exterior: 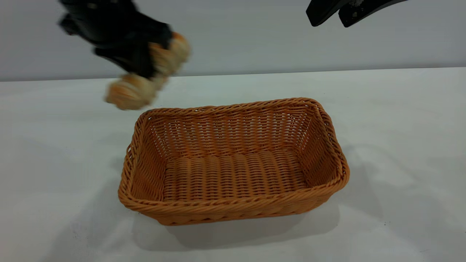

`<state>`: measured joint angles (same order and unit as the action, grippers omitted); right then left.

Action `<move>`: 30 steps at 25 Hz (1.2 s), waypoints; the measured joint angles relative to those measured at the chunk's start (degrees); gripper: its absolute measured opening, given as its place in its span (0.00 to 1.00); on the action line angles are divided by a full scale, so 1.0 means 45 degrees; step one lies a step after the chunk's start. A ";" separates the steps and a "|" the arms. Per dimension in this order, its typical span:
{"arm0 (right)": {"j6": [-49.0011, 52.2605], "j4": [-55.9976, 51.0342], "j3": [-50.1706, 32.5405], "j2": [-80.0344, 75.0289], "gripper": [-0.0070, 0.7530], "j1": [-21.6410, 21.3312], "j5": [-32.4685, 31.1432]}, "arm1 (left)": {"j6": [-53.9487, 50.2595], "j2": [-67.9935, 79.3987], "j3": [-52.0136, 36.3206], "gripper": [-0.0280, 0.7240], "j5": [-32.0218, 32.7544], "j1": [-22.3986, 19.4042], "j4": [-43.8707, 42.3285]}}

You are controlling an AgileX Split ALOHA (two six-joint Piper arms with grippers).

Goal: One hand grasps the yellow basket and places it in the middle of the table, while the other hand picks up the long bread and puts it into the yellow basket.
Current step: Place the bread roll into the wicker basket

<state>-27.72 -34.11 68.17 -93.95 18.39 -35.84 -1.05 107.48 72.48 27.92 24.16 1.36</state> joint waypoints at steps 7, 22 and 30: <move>-0.0127 -0.0075 0.0000 0.0000 0.72 0.0000 0.0000 | 0.0000 0.0984 -0.0011 0.14 -0.0276 0.1478 0.0126; -0.0314 -0.0089 0.0000 0.0000 0.72 0.0000 -0.0071 | 0.0000 0.2561 -0.0013 0.64 -0.2399 0.2183 0.0130; -0.0633 0.0096 0.0000 0.0113 0.72 0.0000 -0.0330 | 0.0969 0.2122 -0.0013 0.84 -0.1471 0.2183 -0.0302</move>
<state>-30.57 -33.68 68.17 -93.44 18.39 -37.33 3.31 117.03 72.42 21.30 33.99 0.00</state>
